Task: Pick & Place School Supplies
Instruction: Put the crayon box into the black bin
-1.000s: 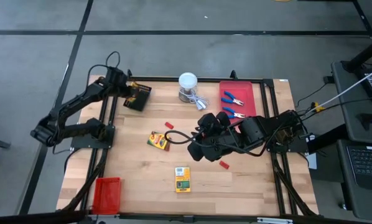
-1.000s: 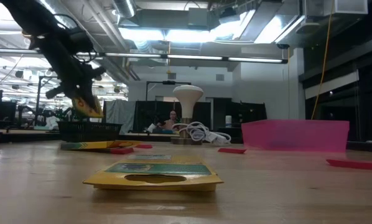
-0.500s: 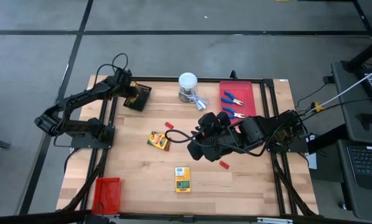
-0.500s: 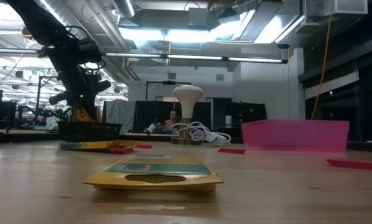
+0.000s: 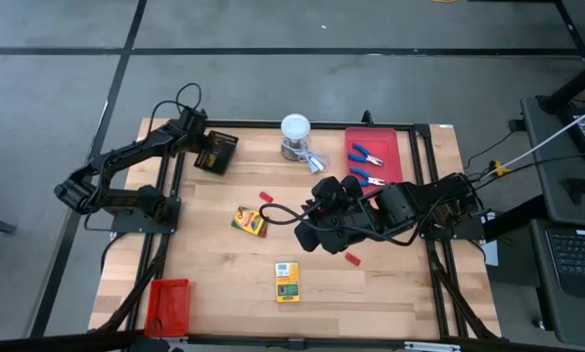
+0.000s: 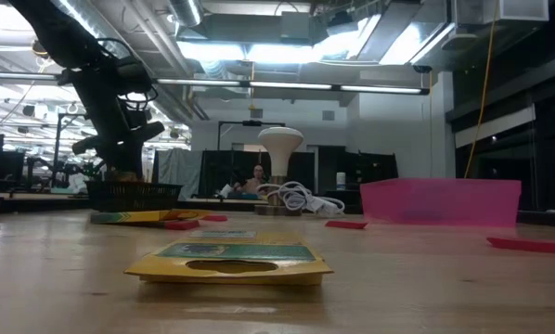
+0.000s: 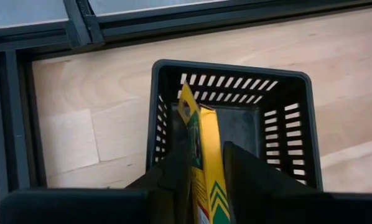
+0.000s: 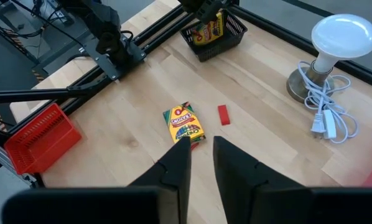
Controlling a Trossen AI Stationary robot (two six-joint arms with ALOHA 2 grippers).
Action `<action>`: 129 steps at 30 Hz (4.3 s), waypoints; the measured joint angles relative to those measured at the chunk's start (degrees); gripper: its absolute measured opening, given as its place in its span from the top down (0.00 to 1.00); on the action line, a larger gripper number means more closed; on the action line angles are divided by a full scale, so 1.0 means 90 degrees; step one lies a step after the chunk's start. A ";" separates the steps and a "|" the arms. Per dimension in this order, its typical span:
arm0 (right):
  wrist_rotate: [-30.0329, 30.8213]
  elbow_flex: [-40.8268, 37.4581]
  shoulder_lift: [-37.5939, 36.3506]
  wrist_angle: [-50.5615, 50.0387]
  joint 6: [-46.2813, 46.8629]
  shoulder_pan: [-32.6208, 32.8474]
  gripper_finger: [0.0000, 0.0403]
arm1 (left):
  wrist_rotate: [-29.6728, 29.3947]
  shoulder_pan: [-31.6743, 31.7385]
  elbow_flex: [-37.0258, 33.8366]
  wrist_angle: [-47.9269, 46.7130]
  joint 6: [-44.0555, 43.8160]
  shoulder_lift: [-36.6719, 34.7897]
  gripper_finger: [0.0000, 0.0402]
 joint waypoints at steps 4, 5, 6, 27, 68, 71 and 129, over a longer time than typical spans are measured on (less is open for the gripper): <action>0.0000 0.0000 0.0000 0.0000 0.0022 0.0000 0.84 | -0.0007 0.0000 0.0000 0.0021 0.0031 -0.0001 0.80; 0.0000 0.0000 0.0000 0.0001 0.0030 0.0000 0.84 | -0.0013 0.0000 0.0000 0.0049 0.0054 -0.0004 0.80; 0.0000 0.0000 0.0000 0.0000 0.0049 0.0000 0.84 | -0.0023 0.0000 0.0000 0.0082 0.0074 -0.0015 0.80; 0.0216 0.0000 0.0000 0.0007 0.0160 -0.0007 0.84 | 0.0966 0.0000 0.0000 0.0008 0.0457 -0.1694 0.81; -0.3038 -0.4507 -0.0002 0.4761 0.2455 -0.1080 0.84 | 0.5204 -0.3514 0.0002 -0.1566 0.0959 -0.2590 0.52; -0.3229 -0.5444 -0.0002 0.6553 0.2588 -0.1197 0.84 | 0.4992 -0.3514 0.0002 -0.1645 0.0574 -0.3064 0.53; -0.3527 -0.6618 0.1494 0.9685 0.3177 -0.2144 0.72 | 0.4279 -0.3519 0.0005 -0.1481 -0.1008 -0.4760 0.57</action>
